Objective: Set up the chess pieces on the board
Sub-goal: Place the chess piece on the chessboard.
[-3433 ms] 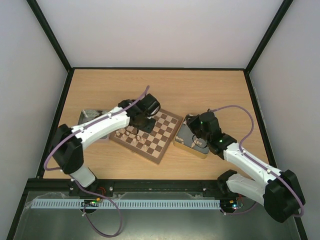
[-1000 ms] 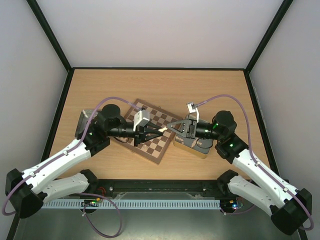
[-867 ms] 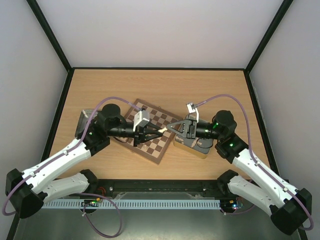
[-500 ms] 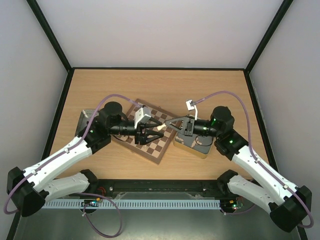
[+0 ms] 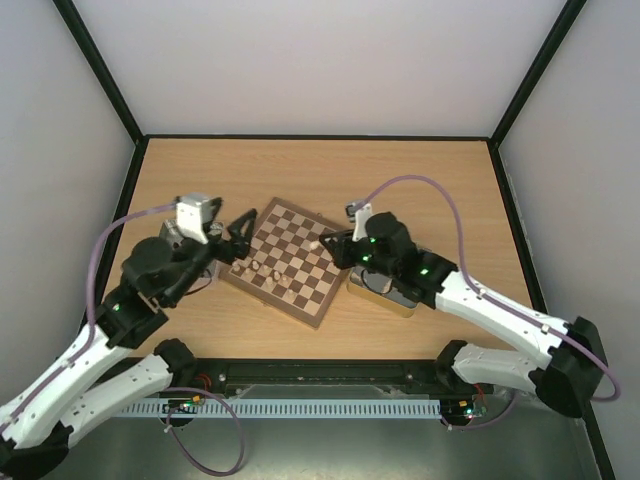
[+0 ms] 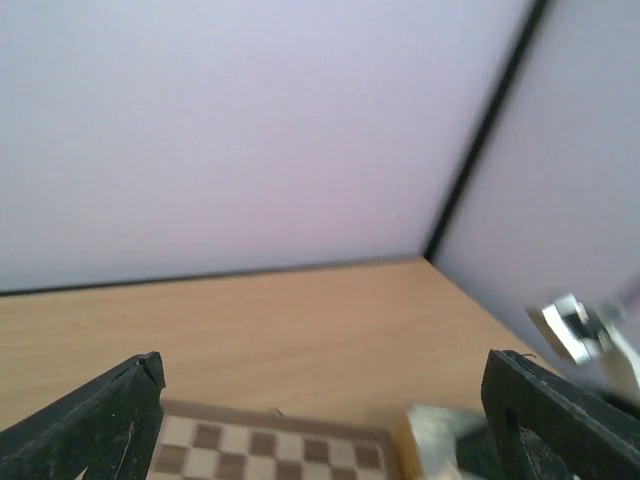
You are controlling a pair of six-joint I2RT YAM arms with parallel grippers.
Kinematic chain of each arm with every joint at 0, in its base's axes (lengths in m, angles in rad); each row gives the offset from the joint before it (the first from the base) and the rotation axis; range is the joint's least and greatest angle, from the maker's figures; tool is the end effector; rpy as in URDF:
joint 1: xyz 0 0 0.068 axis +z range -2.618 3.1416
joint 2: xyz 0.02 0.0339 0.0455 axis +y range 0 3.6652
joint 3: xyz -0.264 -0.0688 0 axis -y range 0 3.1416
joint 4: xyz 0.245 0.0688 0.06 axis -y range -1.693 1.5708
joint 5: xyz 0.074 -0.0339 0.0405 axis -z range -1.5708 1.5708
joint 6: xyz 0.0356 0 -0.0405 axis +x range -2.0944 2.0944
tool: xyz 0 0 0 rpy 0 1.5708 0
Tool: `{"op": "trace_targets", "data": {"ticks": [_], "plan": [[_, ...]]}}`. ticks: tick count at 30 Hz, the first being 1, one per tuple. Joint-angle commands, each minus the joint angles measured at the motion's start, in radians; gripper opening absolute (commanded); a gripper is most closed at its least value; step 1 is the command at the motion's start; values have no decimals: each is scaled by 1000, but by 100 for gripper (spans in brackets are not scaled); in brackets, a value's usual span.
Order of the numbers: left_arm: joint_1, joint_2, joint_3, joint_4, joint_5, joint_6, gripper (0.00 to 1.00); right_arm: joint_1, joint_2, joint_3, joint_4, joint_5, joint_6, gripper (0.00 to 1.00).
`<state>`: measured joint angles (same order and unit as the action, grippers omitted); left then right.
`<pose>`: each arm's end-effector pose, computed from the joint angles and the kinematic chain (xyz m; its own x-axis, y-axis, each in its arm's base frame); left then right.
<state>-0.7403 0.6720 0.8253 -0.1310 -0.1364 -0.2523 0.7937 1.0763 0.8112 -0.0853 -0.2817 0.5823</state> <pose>0.1181 -0.1014 0.3770 -0.1258 -0.2200 -0.9673 0.5540 0.7933 -0.2525 0.1672 0.1841 0.3024 -0.6784 0.0636 -0.7320 -0.5925 0.5417 0.5962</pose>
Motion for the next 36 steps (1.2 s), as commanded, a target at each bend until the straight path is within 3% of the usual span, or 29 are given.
{"op": "trace_targets", "data": {"ticks": [1,6,14,21,36], "plan": [[6,-119,-57,-8,-359,-45,89,155,70,90,-42,311,-100,2],[6,-205,-97,-3,-495,-60,90,323,192,155,-78,473,-140,2],[7,-204,-109,18,-524,-30,93,477,410,226,-103,612,-173,2],[7,-188,-116,19,-508,-41,93,500,549,272,-104,634,-203,2],[7,-195,-123,26,-474,-35,93,516,683,303,-76,613,-230,3]]}}
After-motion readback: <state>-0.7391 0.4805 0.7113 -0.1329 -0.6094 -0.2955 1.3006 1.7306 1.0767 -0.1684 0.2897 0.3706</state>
